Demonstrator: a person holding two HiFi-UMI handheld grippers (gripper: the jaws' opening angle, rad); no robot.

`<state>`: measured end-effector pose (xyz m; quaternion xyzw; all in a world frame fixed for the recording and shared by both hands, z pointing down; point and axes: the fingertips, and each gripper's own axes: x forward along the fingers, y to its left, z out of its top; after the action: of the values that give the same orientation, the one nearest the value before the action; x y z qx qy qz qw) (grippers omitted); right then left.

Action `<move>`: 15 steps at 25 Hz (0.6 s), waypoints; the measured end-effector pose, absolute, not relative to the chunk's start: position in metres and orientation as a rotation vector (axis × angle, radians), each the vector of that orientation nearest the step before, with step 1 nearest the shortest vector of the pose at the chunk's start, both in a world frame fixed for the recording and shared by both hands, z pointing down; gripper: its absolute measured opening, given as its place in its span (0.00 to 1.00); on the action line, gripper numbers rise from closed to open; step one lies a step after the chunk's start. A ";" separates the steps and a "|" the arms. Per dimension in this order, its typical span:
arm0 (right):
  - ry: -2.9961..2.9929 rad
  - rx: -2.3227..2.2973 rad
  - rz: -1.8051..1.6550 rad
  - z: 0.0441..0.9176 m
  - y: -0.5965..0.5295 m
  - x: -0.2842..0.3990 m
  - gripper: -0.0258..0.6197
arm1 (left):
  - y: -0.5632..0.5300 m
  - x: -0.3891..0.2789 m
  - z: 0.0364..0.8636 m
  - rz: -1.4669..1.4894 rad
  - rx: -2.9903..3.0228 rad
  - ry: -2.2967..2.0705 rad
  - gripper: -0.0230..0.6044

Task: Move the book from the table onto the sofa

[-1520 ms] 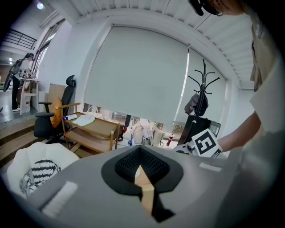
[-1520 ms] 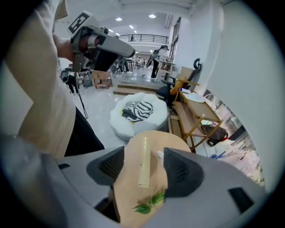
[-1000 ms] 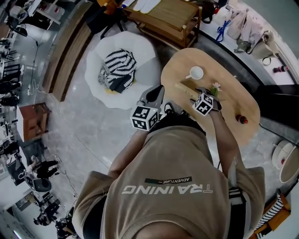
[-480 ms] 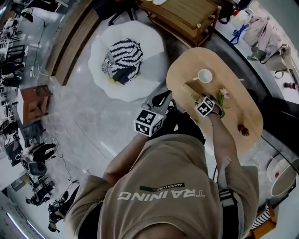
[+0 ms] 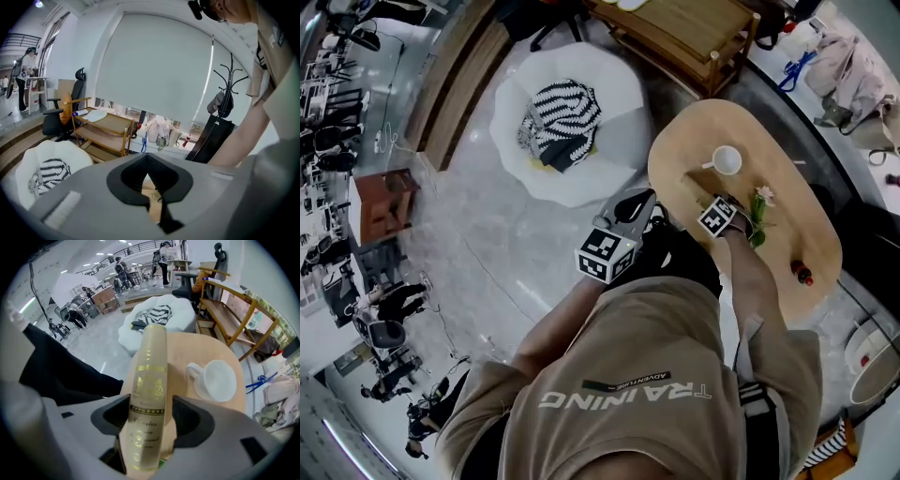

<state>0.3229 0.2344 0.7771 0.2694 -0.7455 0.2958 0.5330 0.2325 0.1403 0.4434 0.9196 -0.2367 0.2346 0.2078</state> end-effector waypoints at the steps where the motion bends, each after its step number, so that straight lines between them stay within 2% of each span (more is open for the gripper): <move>1: -1.773 0.634 0.705 0.780 0.234 0.323 0.42 | 0.138 0.231 0.445 0.653 2.552 -0.665 0.02; 7: -1.733 0.625 0.699 0.792 0.232 0.319 0.42 | 0.127 0.221 0.448 0.668 2.528 -0.677 0.02; 15: -1.703 0.684 0.703 0.790 0.231 0.324 0.36 | 0.129 0.202 0.457 0.682 2.484 -0.681 0.02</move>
<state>0.3236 0.2313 0.7897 0.2897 -0.7209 0.2975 0.5548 0.2023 0.1290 0.4568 0.9058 -0.2483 0.2489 0.2365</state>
